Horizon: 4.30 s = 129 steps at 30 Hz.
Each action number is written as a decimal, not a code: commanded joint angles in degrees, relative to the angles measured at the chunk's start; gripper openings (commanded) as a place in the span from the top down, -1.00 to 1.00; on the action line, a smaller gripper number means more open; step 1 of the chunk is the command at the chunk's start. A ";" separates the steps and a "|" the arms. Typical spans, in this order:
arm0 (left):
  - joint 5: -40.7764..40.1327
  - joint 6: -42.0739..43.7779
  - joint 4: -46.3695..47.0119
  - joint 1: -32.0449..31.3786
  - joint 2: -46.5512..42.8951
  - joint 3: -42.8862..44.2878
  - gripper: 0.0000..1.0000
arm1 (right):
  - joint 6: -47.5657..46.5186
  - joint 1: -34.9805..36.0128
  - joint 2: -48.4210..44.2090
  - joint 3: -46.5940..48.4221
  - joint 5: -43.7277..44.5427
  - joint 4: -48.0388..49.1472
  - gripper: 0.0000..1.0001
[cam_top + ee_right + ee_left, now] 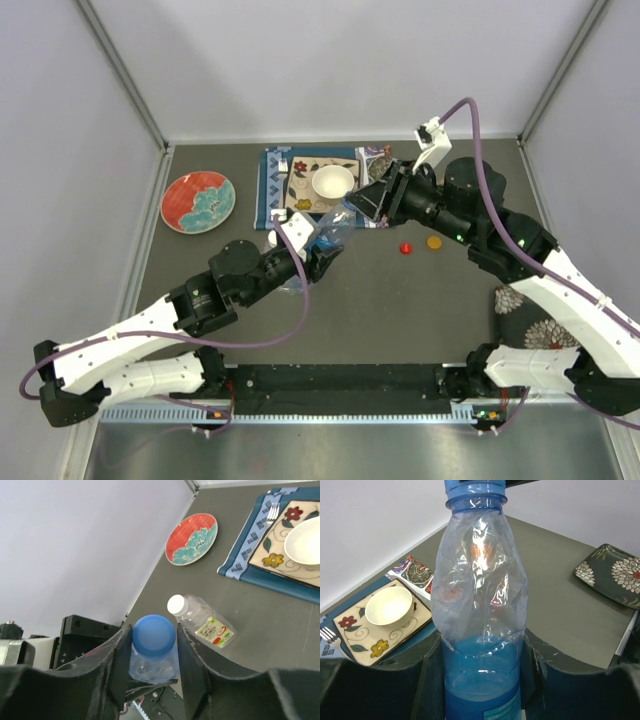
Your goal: Unscrew the bottle caps
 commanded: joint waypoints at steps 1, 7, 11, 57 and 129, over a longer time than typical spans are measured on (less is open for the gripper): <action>-0.14 0.33 3.37 -0.56 -0.40 0.05 0.42 | -0.25 0.32 0.92 1.43 -1.62 1.52 0.29; 0.47 0.25 5.65 -0.56 -1.37 -0.30 0.42 | -1.74 0.32 0.49 0.29 -4.07 1.79 1.00; 6.34 -1.77 4.96 -0.04 -3.12 0.66 0.38 | -9.11 0.32 -0.74 0.37 -11.19 2.23 1.00; 73.09 -22.27 10.95 15.35 4.43 6.55 0.39 | -47.71 -0.12 -5.58 6.87 -40.92 -13.33 -0.02; 36.58 -2.47 3.02 0.83 -1.19 3.74 0.33 | -20.45 1.20 -4.70 3.70 -21.71 6.10 1.00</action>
